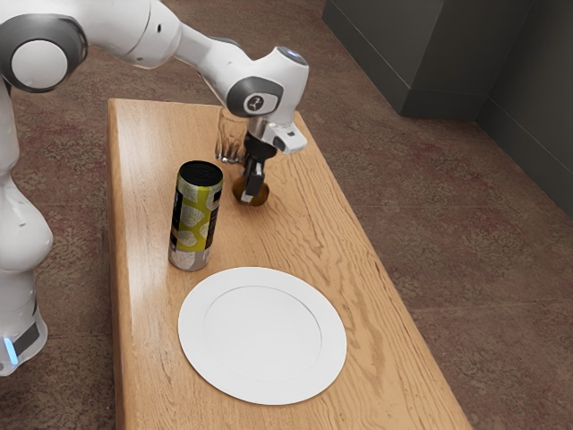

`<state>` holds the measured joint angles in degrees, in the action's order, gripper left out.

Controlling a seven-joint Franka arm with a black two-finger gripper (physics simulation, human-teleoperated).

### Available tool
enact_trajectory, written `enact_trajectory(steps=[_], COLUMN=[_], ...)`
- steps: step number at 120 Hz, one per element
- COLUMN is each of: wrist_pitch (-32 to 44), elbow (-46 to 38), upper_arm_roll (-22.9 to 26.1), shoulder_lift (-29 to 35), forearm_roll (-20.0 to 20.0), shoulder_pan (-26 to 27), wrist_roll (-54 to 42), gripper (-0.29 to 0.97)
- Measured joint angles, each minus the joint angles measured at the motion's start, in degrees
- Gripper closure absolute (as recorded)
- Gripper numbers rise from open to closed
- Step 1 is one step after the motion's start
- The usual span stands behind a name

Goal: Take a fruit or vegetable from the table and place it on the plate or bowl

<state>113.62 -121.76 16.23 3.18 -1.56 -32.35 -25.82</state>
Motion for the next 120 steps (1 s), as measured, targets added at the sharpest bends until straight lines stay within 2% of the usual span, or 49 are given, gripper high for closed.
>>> enact_trajectory(steps=[24,43,54,61,66,75,86,99,108,120], wrist_pitch=[-0.2,-7.9,-12.0,-14.2,-15.5,-17.2,-18.6,-19.7,-20.1,-20.1], elbow=[1.8,14.1,16.9,16.7,16.1,15.2,14.8,12.3,11.6,10.8], upper_arm_roll=[1.3,9.5,15.2,16.4,13.7,4.7,0.8,-6.7,-9.6,-10.2], shoulder_lift=[3.0,4.4,4.7,5.0,5.0,5.0,5.4,6.8,6.7,6.2], forearm_roll=[-0.7,-3.5,-4.6,-4.9,-5.0,-5.7,-7.0,-7.5,-7.8,-7.9], shoulder_pan=[-0.3,1.2,2.7,5.6,10.7,23.7,35.5,50.1,56.9,60.6], wrist_roll=[0.3,2.9,4.8,5.8,6.6,8.2,10.7,14.4,17.0,20.3], gripper=[0.38,0.38,0.39,0.39,0.39,0.39,0.39,0.39,0.39,0.39])
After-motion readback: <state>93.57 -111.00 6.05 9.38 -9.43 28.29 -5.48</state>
